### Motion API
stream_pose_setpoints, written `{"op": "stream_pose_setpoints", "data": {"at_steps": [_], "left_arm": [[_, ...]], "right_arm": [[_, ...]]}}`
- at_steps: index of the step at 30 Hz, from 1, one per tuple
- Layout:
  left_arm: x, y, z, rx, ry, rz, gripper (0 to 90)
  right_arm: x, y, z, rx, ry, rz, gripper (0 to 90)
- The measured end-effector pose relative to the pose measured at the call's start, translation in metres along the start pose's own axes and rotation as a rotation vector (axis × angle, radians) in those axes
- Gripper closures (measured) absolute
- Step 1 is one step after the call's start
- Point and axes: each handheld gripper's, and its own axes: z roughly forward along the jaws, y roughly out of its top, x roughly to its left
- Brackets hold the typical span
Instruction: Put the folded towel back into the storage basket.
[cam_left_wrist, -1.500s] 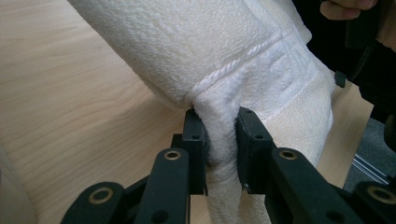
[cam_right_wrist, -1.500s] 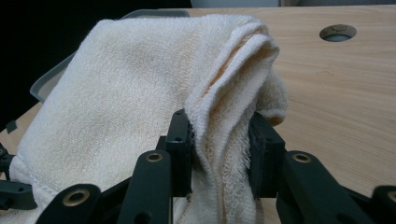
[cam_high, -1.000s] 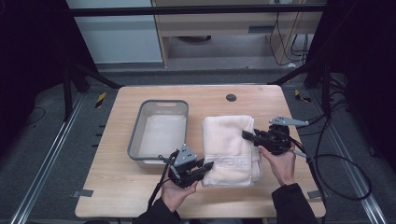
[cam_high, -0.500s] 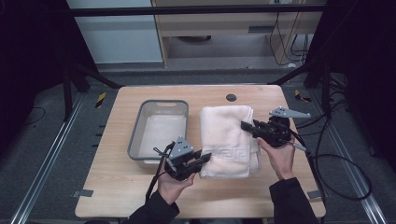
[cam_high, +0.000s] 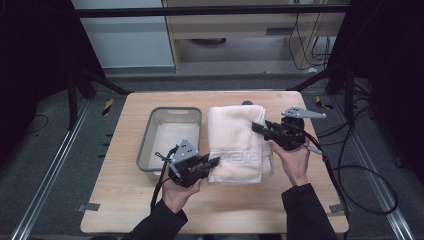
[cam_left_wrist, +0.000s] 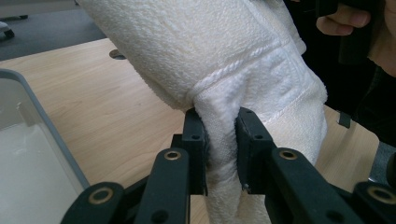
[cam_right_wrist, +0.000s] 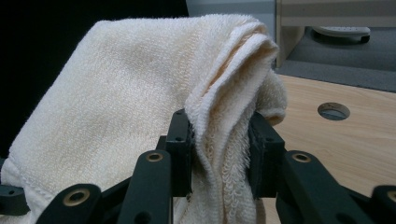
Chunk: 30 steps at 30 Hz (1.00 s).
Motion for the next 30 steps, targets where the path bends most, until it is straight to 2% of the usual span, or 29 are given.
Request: {"op": "stream_pose_setpoints", "data": {"at_steps": [12,30], "left_arm": [[0.012,0.005,-0.012,-0.030,0.005,-0.010,75.0],[0.031,0.015,-0.038,-0.089,0.047,-0.024,75.0]], "right_arm": [[0.012,0.015,0.008,-0.013,0.002,-0.030,66.5],[0.037,0.045,0.024,-0.040,0.013,-0.076,66.5]]}}
